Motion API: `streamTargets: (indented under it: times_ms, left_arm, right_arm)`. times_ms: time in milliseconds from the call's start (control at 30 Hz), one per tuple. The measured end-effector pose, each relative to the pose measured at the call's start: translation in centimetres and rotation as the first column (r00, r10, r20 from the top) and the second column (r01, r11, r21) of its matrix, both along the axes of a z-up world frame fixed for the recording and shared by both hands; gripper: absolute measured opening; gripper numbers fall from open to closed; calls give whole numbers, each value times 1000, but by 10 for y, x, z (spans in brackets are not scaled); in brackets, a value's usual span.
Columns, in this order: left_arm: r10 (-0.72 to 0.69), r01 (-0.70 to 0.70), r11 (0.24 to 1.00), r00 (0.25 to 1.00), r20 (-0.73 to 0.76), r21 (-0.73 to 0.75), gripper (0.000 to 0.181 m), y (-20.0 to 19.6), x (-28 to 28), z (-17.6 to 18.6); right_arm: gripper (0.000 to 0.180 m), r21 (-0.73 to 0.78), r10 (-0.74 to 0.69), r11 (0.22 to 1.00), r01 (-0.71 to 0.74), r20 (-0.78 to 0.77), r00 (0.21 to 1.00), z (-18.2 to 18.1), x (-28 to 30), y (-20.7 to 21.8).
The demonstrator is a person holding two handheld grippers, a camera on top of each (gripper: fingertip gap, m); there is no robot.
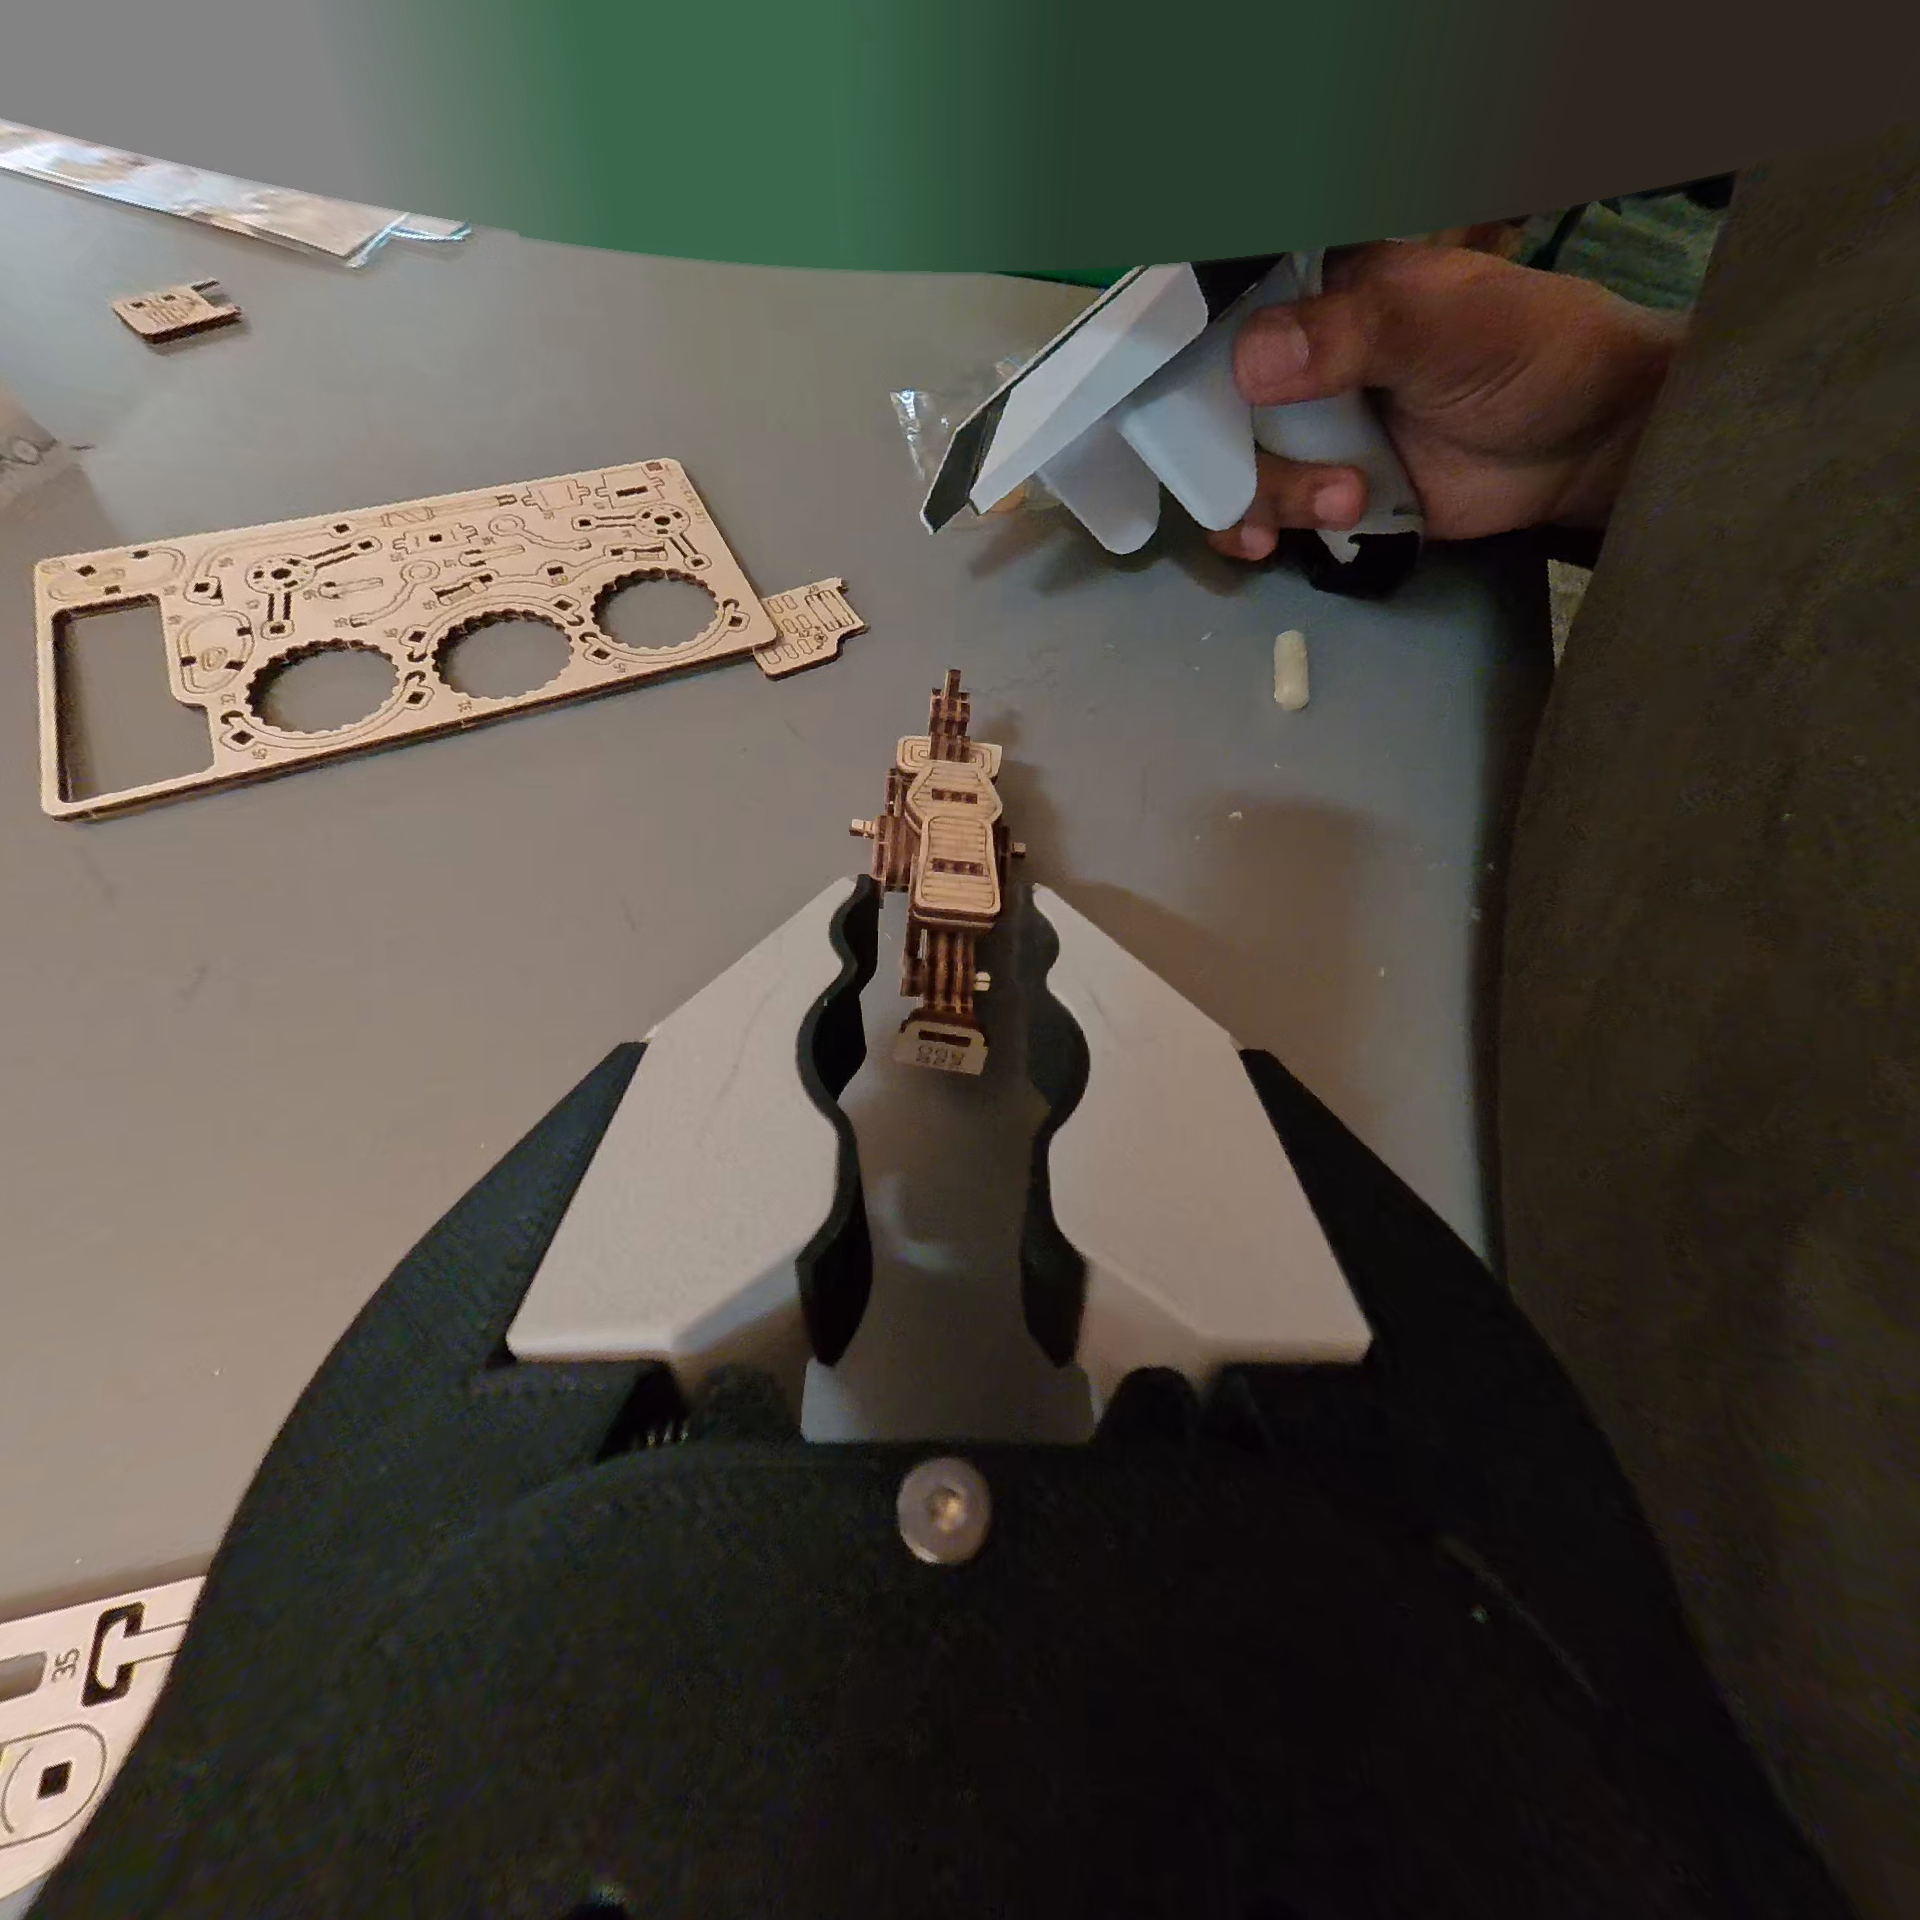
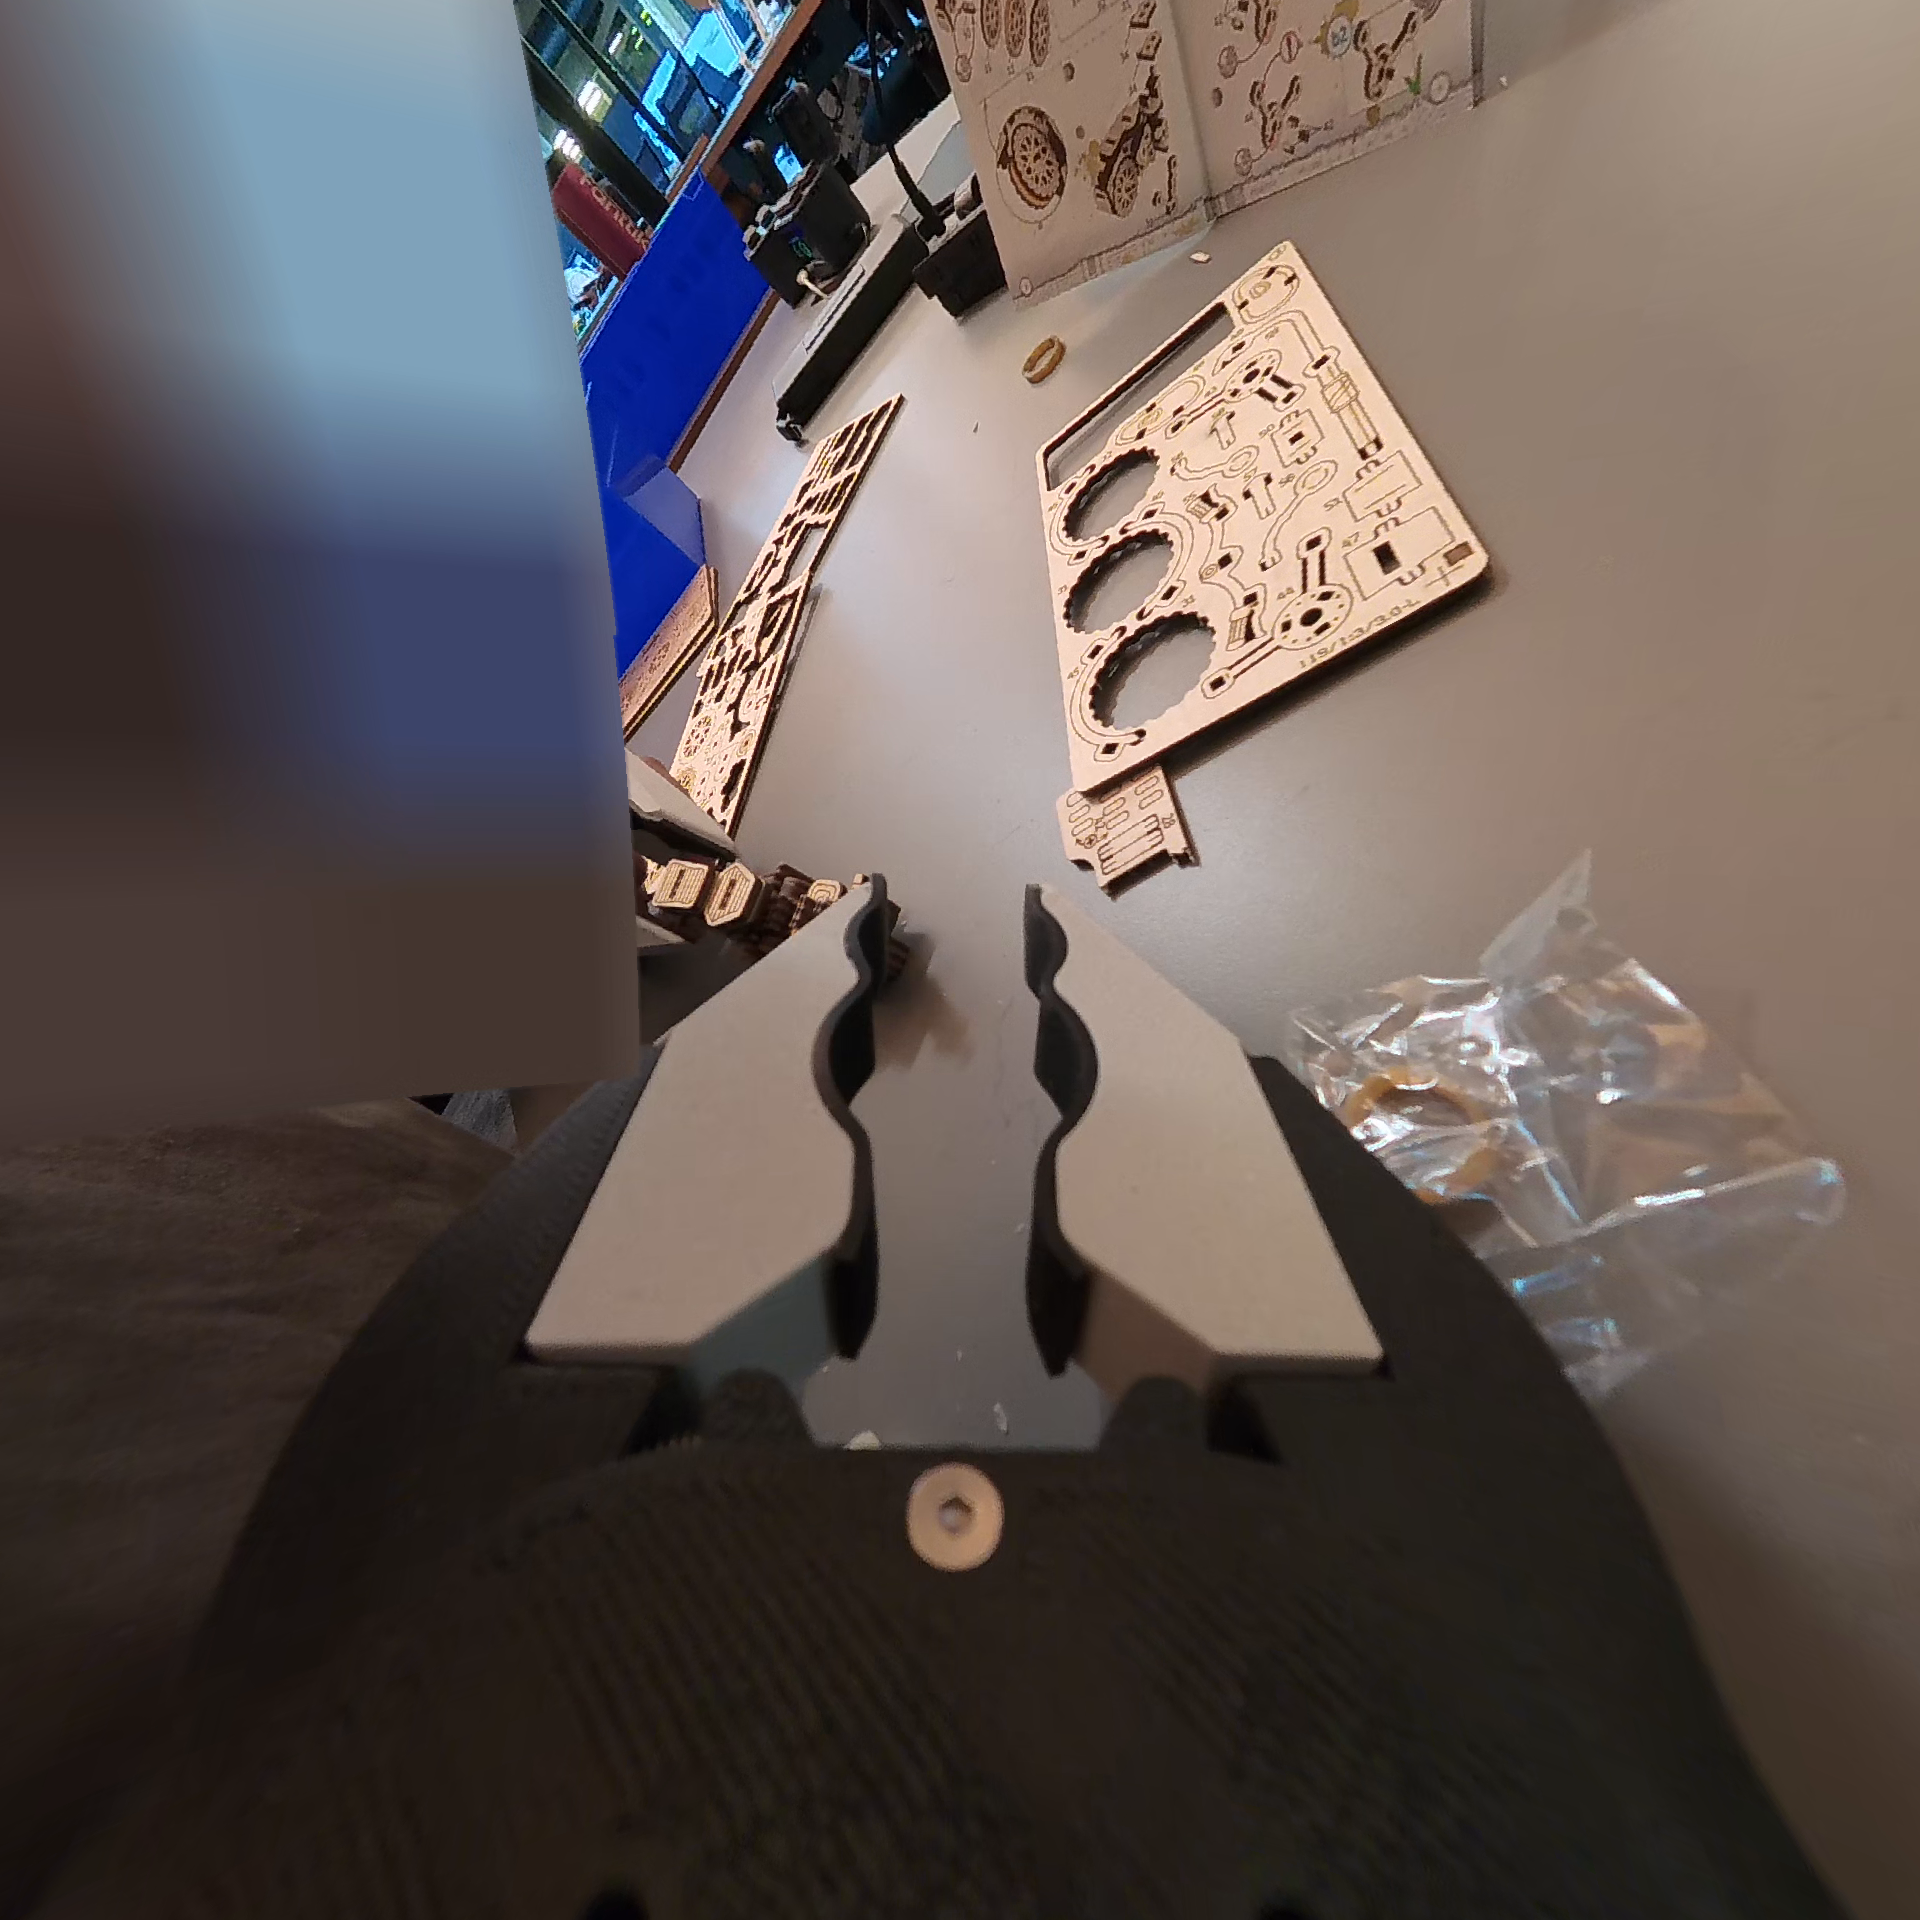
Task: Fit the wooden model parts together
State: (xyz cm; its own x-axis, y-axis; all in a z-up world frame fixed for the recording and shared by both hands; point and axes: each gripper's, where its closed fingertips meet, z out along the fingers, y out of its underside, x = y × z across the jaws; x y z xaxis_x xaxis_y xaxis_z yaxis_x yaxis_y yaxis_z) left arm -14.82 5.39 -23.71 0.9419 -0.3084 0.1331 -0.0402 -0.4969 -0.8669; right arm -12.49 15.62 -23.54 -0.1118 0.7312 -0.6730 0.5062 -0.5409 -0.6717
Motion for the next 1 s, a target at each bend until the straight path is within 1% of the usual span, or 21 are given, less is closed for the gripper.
streamTargets:
  times_ms: [200, 267, 367, 500, 633, 767, 900, 1000]
  left_arm:
    - [6, -9, 999, 998, 63, 39, 31, -1, -2, 8]
    - [19, -27, 997, 993, 119, 69, 38, 1, -4, 16]
    - [42, -70, 989, 977, 209, 128, 44, 2, -11, 32]
    - [86, -154, 969, 943, 321, 192, 46, 1, -27, 49]
    - [191, -284, 931, 914, 358, 228, 45, -1, -56, 49]
    - [294, -415, 876, 864, 410, 246, 46, -3, -83, 53]
    - [414, -525, 817, 823, 389, 240, 57, -5, -103, 49]
    - [449, -549, 798, 817, 361, 249, 58, -5, -106, 49]
  right_arm:
    - [24, -1, 0, 1000, 0, 0, 1000, 0, 0, 0]
    - [24, -1, -1, 1000, 1, 1, 1000, 0, 0, 0]
    - [24, 1, -1, 1000, 1, 3, 1000, 0, 0, 0]
    - [24, 4, 1, 1000, -1, 4, 1000, 0, 0, 0]
    - [24, 3, 2, 1000, -2, 2, 1000, 0, 0, 0]
    - [24, 3, 5, 1000, -5, 2, 1000, 0, 0, -1]
    - [24, -2, 6, 1000, -6, 2, 1000, 0, 0, -1]
    - [25, -2, 7, 1000, -7, 6, 1000, -1, 0, -2]
